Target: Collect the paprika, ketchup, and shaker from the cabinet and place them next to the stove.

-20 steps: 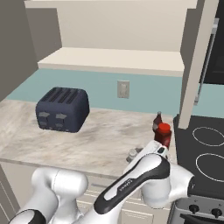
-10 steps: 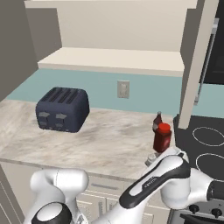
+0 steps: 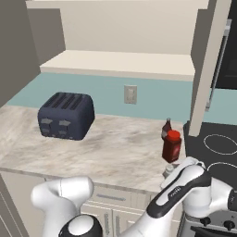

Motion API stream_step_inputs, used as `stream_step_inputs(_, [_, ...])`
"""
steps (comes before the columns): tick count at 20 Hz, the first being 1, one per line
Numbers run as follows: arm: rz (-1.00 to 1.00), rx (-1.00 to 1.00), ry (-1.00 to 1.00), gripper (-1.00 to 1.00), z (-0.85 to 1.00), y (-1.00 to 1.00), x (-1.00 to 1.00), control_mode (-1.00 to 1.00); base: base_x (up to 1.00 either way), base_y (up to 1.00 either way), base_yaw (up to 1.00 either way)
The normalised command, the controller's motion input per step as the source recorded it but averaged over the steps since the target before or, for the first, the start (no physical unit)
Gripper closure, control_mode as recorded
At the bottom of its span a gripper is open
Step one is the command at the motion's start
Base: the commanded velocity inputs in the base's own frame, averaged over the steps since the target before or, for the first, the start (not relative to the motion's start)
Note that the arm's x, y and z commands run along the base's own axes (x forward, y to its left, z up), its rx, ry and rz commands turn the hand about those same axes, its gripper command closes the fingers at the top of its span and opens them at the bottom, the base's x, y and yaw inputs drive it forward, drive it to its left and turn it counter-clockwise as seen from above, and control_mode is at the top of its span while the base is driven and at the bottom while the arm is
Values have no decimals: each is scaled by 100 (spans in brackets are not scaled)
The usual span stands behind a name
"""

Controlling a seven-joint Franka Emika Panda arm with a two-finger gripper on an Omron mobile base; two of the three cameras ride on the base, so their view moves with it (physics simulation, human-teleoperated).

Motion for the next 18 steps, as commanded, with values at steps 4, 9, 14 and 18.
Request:
stream_step_inputs(4, [0,0,1,100,-38,-4,41,-100,0,0,0])
stream_step_inputs(9, [0,0,0,100,-34,-3,41,-100,0,0,0])
stream_step_inputs(14, [0,0,0,100,-30,-9,34,-100,0,0,0])
stream_step_inputs(18, [0,0,0,100,-26,-15,30,-100,0,0,0])
